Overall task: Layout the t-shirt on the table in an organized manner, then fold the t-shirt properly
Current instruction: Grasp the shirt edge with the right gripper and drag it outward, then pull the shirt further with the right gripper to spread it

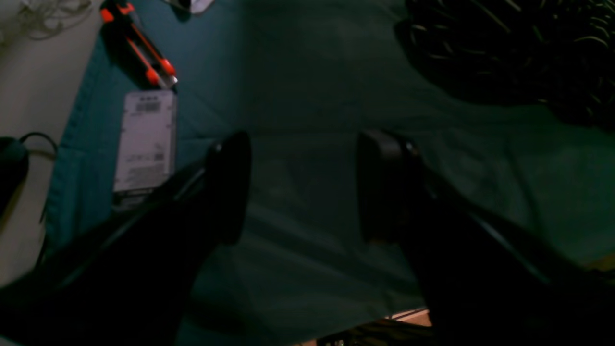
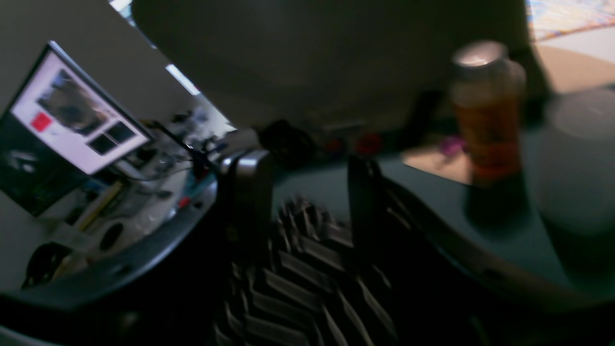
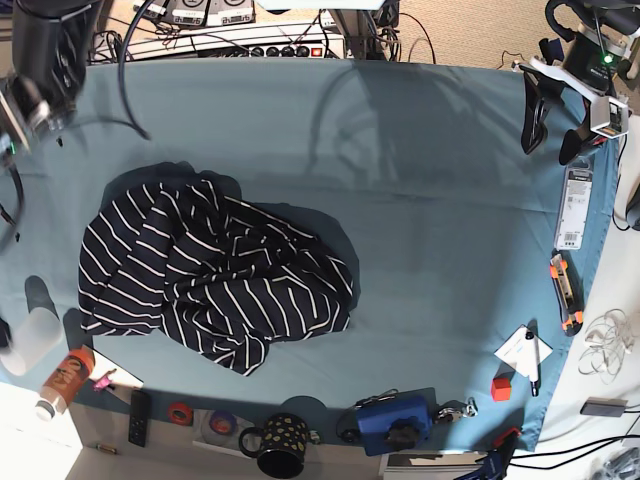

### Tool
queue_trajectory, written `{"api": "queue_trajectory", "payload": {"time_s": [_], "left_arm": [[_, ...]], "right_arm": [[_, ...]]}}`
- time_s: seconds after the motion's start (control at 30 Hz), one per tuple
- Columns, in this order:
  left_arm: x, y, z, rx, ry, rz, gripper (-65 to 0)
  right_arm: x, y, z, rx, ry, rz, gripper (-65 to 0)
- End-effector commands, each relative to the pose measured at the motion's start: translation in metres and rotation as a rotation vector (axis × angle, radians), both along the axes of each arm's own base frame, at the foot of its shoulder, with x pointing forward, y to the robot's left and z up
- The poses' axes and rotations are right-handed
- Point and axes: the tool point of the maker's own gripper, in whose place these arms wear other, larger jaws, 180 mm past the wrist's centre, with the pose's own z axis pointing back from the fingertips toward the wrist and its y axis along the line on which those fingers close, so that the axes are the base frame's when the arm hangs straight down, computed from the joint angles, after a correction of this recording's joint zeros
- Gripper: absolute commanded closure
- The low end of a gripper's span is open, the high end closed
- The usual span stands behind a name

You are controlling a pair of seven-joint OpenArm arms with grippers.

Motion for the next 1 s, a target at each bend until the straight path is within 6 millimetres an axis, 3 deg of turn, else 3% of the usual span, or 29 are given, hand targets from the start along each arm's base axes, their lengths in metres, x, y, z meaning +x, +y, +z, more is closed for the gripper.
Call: {"api": "queue_trajectory", "payload": {"time_s": [0.0, 0.1, 0.2, 0.43, 0.6, 0.73, 0.87, 0.97], "left_arm": [[0.002, -0.001, 0.010, 0.003, -0.037, -0.012, -34.8], [0.002, -0.001, 0.010, 0.002, -0.037, -0.012, -34.8], [0.002, -0.001, 0.010, 0.002, -0.037, -0.012, -34.8], [0.002, -0.001, 0.010, 0.002, -0.037, -0.012, -34.8], [0.002, -0.001, 0.010, 0.003, -0.037, -0.012, -34.8], [0.002, -0.001, 0.010, 0.002, -0.037, -0.012, -34.8], [0.002, -0.001, 0.010, 0.002, -0.037, -0.012, -34.8], [0.002, -0.001, 0.010, 0.003, -0.037, -0.012, -34.8]], "right_arm": [[-0.010, -0.011, 0.005, -0.018, -0.003, -0.023, -26.0], [-0.038, -0.013, -0.043, 0.001, 0.121, -0.032, -26.0], [-0.063, -0.004, -0.083, 0.052, 0.206, -0.011, -26.0], [-0.090, 0.042, -0.157, 0.221, 0.304, 0.017, -26.0], [-0.087, 0.076, -0.185, 0.294, 0.335, 0.050, -26.0], [-0.089, 0.105, -0.217, 0.253, 0.457, 0.112, -26.0], [-0.080, 0.129, -0.224, 0.248, 0.474, 0.171, -26.0], [-0.069, 0.134, -0.218, 0.240, 0.456, 0.191, -26.0]]}}
